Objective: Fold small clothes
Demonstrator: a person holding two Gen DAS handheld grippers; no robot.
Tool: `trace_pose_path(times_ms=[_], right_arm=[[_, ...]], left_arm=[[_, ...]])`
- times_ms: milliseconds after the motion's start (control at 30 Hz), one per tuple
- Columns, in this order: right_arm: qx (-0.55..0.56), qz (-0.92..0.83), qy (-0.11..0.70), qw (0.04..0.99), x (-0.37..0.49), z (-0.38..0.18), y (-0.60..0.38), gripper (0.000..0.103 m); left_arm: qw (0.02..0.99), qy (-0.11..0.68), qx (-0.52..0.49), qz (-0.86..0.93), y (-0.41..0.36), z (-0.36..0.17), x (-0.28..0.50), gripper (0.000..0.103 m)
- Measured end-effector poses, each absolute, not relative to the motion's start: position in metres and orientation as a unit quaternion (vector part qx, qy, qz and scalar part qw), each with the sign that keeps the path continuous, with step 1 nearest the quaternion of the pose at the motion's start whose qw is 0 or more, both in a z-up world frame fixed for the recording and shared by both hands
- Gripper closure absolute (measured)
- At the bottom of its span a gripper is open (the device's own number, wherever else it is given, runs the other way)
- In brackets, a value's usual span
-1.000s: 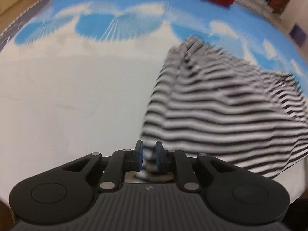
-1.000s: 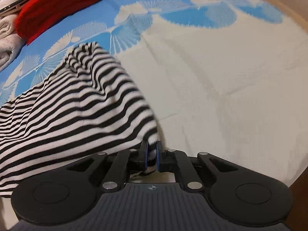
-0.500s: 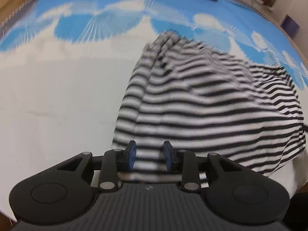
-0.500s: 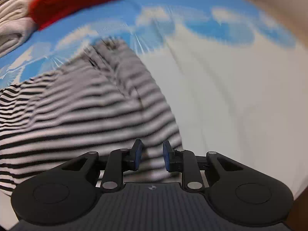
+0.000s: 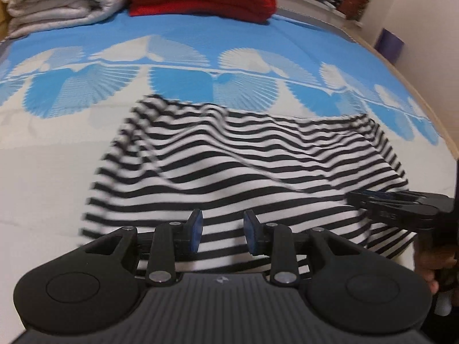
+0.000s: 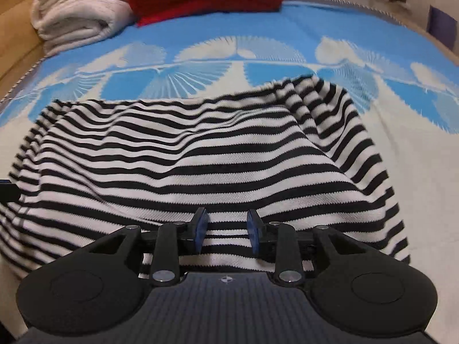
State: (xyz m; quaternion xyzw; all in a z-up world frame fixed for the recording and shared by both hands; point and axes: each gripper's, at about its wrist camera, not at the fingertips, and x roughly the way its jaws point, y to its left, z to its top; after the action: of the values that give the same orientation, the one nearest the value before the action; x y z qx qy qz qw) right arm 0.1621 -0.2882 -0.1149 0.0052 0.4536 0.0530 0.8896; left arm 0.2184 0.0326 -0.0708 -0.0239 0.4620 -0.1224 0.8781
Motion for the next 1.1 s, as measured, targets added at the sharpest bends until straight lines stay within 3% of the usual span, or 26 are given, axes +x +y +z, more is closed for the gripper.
trace_pose_path(times_ms=[233,500,633,800,900,1100], right_arm=[[0.01,0.041,0.457,0.889,0.175,-0.113,-0.285,0.071],[0.038,-0.012,0.426,0.904,0.175,-0.103,-0.312,0.071],[0.029,-0.017,0.421,0.907,0.173,-0.1,-0.31,0.072],[0.031,-0.048,0.402,0.914,0.154,-0.089,-0.316,0.064],[0.013,-0.094,0.473,0.876,0.152,-0.108,-0.327,0.054],[0.036,-0.085,0.43,0.898,0.12,-0.076,-0.334,0.053]], left_arm=[[0.852,0.508,-0.006,-0.125,0.014,-0.118,0.253,0.068],[0.867,0.477,-0.035,-0.139,0.051,-0.091,0.261,0.065],[0.858,0.499,-0.037,-0.118,0.078,-0.097,0.26,0.065],[0.856,0.505,-0.033,-0.1,0.092,-0.101,0.246,0.065],[0.885,0.464,-0.007,-0.051,0.089,-0.091,0.226,0.066],[0.92,0.387,-0.002,-0.057,0.084,-0.055,0.177,0.065]])
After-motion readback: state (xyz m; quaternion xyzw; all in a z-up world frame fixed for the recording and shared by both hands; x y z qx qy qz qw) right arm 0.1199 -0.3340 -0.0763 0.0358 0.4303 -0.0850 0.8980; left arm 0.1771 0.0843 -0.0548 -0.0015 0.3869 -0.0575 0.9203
